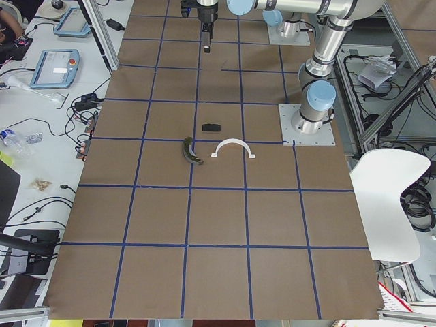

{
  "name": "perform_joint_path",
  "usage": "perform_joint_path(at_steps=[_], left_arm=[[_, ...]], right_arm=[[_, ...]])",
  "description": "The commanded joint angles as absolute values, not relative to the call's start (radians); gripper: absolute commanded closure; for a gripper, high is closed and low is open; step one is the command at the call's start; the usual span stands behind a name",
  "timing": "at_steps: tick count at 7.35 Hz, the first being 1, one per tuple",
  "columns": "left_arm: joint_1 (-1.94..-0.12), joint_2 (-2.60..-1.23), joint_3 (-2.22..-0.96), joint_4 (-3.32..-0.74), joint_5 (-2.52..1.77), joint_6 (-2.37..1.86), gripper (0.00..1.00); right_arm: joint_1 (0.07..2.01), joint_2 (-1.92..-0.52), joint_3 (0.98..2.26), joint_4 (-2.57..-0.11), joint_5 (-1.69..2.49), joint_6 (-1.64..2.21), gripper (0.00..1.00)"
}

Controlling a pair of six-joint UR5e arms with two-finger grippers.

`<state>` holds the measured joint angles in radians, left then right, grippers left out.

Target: Place bearing gear from tray to pile

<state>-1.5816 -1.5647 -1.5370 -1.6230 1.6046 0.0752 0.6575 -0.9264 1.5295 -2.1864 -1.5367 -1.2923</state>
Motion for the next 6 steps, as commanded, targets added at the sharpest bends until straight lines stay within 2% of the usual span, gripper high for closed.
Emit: perform_joint_path(at_steps=[1,2,5,6], left_arm=[[-1.582,-1.565,-1.537,-1.623,1.606,0.075,0.00],[-1.582,-1.565,-1.537,-1.623,1.606,0.075,0.00],[-1.582,-1.565,-1.537,-1.623,1.605,0.075,0.00],[-1.582,-1.565,-1.539,-1.623,1.605,0.075,0.00]], right_arm=[[0.652,-0.925,1.540,-2.177,-1.537,-1.298,0.27],[0.650,-0.928,1.537,-2.162,-1.540,-1.296,0.34],[0.647,-0.937,1.539,-2.138,-1.552,-1.293,0.36],[0.647,-0.937,1.539,-2.140,-1.554,-1.293,0.44]])
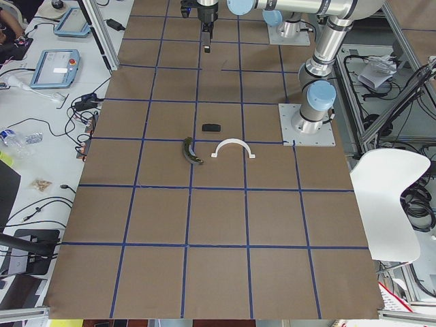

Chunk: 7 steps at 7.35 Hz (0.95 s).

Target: Place bearing gear from tray to pile

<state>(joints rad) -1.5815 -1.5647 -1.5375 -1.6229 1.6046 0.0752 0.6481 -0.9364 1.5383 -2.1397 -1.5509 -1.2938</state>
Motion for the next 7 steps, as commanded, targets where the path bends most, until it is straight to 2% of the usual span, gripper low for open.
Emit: perform_joint_path(at_steps=[1,3,5,7], left_arm=[[-1.583,-1.565,-1.537,-1.623,1.605,0.075,0.00],[-1.582,-1.565,-1.537,-1.623,1.605,0.075,0.00],[-1.582,-1.565,-1.537,-1.623,1.606,0.075,0.00],[-1.582,-1.565,-1.537,-1.623,1.605,0.075,0.00]], right_arm=[[0.647,-0.937,1.540,-2.143,-1.555,-1.290,0.55],[0.647,-0.936,1.539,-2.145,-1.571,-1.286,0.74],[0.647,-0.937,1.540,-2.145,-1.572,-1.281,0.86],[0.658,-0.997,1.537,-2.137,-1.571,-1.209,0.92]])
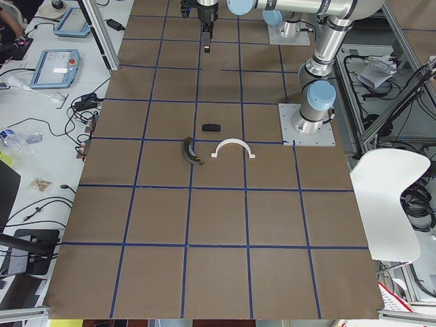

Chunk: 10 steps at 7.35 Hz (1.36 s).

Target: Place bearing gear from tray to pile

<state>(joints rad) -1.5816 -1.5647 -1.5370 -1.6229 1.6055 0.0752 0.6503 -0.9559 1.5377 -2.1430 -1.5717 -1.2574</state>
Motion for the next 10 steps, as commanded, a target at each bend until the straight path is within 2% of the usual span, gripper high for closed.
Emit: perform_joint_path(at_steps=[1,3,7,10], left_arm=[[-1.582,-1.565,-1.537,-1.623,1.605,0.075,0.00],[-1.582,-1.565,-1.537,-1.621,1.605,0.075,0.00],[-1.582,-1.565,-1.537,-1.623,1.605,0.075,0.00],[-1.582,-1.565,-1.537,-1.623,1.600,0.075,0.00]], right_arm=[[0.669,-1.043,1.539,-2.096,-1.571,-1.181,0.92],[0.745,-1.081,1.554,-2.054,-1.571,-1.111,0.93],[1.032,-1.238,1.761,-2.088,-1.575,-0.668,0.94],[1.304,-1.316,1.822,-2.083,-1.640,-0.259,0.94]])
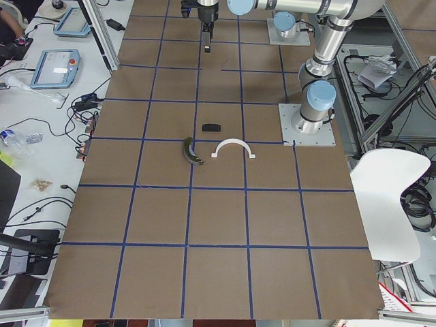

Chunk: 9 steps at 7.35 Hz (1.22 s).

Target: Place bearing gear from tray to pile

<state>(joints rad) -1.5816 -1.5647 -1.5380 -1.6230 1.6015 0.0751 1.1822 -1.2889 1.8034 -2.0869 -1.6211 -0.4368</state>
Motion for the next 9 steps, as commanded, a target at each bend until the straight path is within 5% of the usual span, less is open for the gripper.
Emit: perform_joint_path(at_steps=[1,9], left_arm=[[-1.582,-1.565,-1.537,-1.623,1.600,0.075,0.00],[-1.582,-1.566,-1.542,-1.623,1.598,0.074,0.00]], right_arm=[[1.409,-1.321,1.822,-2.077,-1.632,-0.118,0.94],[1.974,-1.201,1.810,-2.259,-1.524,0.481,0.94]])
